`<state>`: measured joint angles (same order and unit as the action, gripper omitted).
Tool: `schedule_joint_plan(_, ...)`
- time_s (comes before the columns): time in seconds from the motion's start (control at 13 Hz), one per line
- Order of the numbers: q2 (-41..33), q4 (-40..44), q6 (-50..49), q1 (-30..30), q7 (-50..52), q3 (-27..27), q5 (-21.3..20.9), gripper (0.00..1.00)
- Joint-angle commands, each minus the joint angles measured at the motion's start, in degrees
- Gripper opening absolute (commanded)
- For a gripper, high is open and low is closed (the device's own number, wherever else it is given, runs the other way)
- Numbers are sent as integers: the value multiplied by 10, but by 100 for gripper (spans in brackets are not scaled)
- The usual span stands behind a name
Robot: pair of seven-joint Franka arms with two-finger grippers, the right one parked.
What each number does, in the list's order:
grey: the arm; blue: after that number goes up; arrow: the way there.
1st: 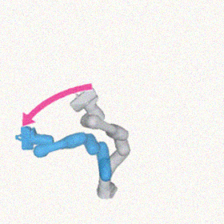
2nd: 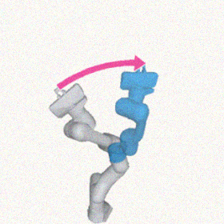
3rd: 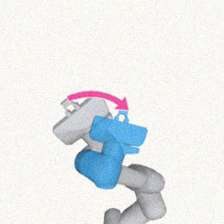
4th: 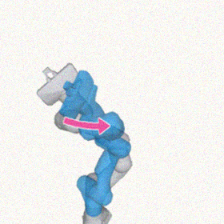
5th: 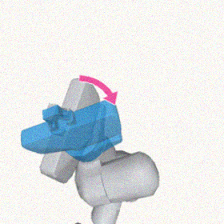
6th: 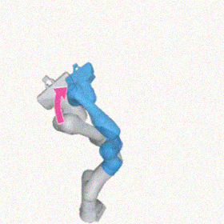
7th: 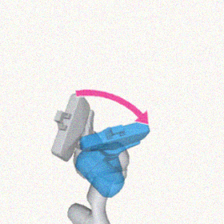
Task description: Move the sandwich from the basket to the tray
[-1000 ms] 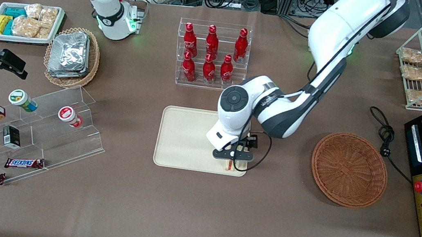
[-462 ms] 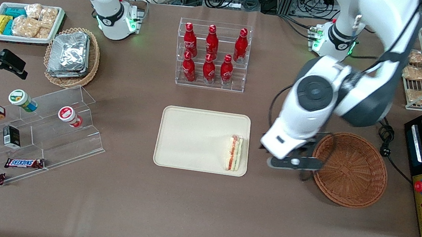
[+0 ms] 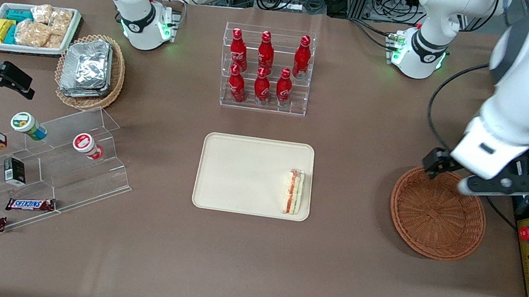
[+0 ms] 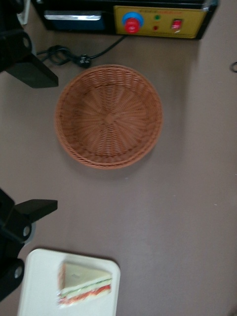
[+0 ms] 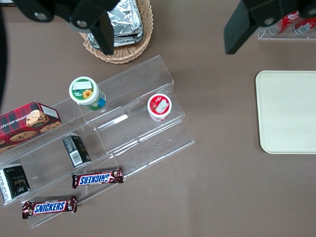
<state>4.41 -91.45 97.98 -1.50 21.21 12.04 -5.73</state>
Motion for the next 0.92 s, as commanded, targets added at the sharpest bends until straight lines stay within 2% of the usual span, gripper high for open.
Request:
schedule_joint_plan(0.0, -64, -67, 7, 50, -28, 10, 54, 100)
schedule_joint_plan(0.15, -98, -91, 0, 62, -32, 16, 58, 100)
schedule_joint_plan(0.31, -121, -108, -2, 90, -31, 48, 59, 100)
schedule_joint_plan(0.85, -94, -78, -30, 90, -30, 51, 60, 100)
